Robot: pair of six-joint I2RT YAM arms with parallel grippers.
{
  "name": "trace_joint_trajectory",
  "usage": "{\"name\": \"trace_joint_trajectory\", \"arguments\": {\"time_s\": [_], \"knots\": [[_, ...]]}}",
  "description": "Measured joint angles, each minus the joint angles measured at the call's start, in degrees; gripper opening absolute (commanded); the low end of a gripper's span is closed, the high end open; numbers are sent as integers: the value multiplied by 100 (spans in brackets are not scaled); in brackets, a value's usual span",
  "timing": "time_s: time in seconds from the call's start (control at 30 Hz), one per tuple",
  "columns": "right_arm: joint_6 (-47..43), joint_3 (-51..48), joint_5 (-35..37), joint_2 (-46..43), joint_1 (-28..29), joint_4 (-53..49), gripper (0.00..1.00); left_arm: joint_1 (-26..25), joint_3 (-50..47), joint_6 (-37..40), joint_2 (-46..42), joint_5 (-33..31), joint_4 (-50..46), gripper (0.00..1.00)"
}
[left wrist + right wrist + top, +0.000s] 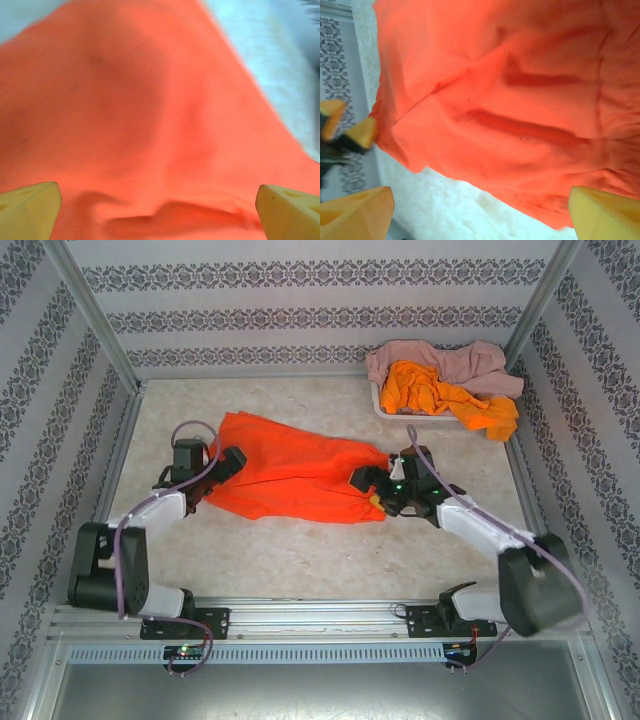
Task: Fold and stack the shorts
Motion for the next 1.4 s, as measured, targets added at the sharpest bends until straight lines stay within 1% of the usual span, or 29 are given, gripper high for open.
{"name": "trace_joint_trajectory", "arguments": {"time_s": [0.03,0.13,0.2,0.27,0.33,0.4,0.47,0.57,0.7,0.77,0.83,0.9,1.0,1.17,1.33,1.4], "knots": [[-254,55,225,-273,-35,-195,97,-179,264,136,-192,22,-144,97],[-874,127,671,-872,-269,-525,98,-815,946,466,-560,232,-203,87],[-1165,129,750,-1045,-621,-675,98,-1274,1296,599,-597,461,-125,81],[-1370,129,737,-1027,-988,-793,98,-1705,1552,695,-439,647,-81,72],[-1513,129,669,-905,-1320,-905,96,-2127,1851,758,4,833,-63,64],[-1600,129,553,-723,-1530,-931,96,-2500,2227,787,651,992,-63,56],[-1694,129,378,-498,-1626,-920,94,-2861,2616,778,1443,1139,-52,47],[-1759,127,120,-136,-1646,-894,91,-3239,3053,726,2420,1281,-46,35],[-1766,98,-129,184,-1646,-728,82,-3506,3545,647,3399,1423,-61,28],[-1744,92,-216,310,-1646,-647,76,-3556,3718,595,3799,1451,-61,23],[-1722,92,-269,455,-1644,-560,68,-3558,3748,546,4054,1443,-61,19],[-1696,92,-282,603,-1641,-509,64,-3558,3722,485,4227,1392,-61,17],[-1683,92,-258,807,-1572,-450,63,-3558,3499,417,4299,1287,4,13],[-1620,94,-177,1200,-1252,-358,62,-3558,3241,299,4299,1196,280,8],[-1523,122,-101,1600,-986,-299,60,-3558,3123,240,4291,1191,525,6],[-1495,142,-31,1685,-914,-273,57,-3558,3110,223,4291,1178,557,6]]}}
